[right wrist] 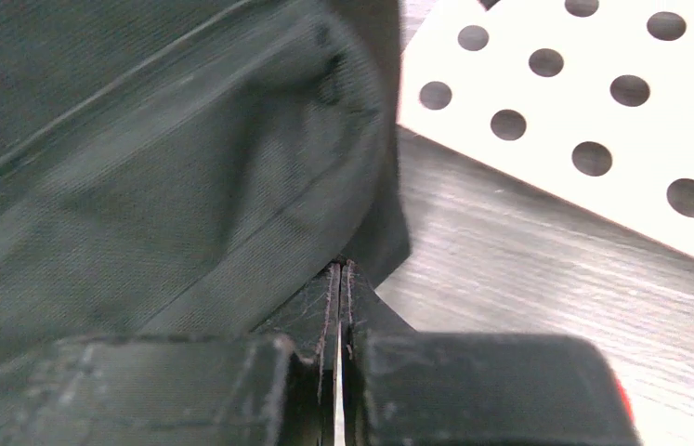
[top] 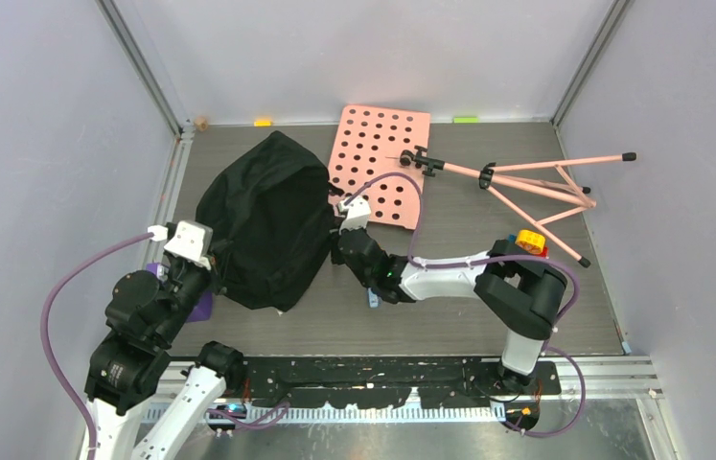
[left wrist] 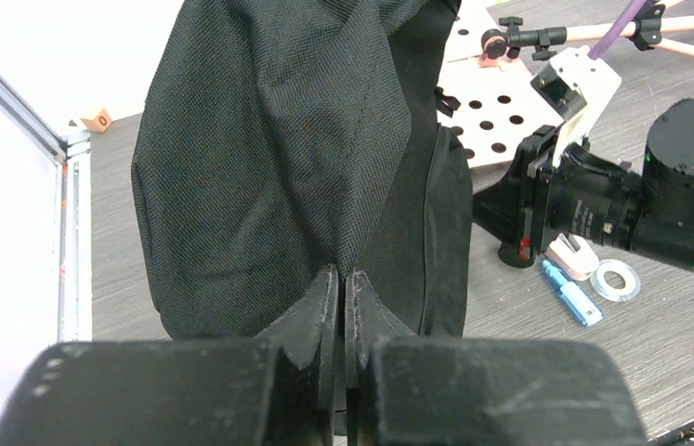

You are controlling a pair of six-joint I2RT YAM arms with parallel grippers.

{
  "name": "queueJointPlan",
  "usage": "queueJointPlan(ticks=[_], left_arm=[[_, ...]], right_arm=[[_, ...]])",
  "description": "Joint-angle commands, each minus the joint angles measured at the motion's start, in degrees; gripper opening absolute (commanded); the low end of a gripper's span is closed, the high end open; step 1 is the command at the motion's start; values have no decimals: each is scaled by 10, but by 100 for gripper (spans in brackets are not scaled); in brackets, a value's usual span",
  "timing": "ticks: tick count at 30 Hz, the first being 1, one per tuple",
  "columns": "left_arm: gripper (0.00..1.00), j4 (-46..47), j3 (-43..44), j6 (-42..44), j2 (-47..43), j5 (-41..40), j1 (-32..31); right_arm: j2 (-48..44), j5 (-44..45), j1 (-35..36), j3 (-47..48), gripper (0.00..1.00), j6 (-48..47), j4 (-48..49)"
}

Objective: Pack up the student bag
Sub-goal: Unzip the student bag at the center of the board.

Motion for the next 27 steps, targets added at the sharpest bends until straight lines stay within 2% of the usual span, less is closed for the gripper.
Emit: queueJointPlan(ticks=[1,16,17,18,20,21,22,24,27], left_arm=[[0,22,12,17,10,-20,2],[1,16,13,29,19,-23,2],[8,13,16,29,22,-23,2],[19,9,21,31,25,-24,2],[51,2,36,36,33,-23,2],[65,-4,50,38,40,-21,2],[75,-14,69,42,48,-16,2],[87,-37,115,49,75,-1,2],[95,-57,190,57,128,56,2]], right_arm=[[-18,27,-43,-5,0,-14,-13],[-8,-26,-95,15,0,-33,-12],[-13,-30,-95,14,0,-33,-14],[-16,-42,-96,15,0,-33,-20],[-24,-54,-96,22,5,-34,-41],[-30,-57,-96,25,18,-36,-50],[-34,-60,-96,31,25,-37,-69],[-46,-65,-97,37,45,-42,-94],[-75,-75,-99,40,59,-53,-120]])
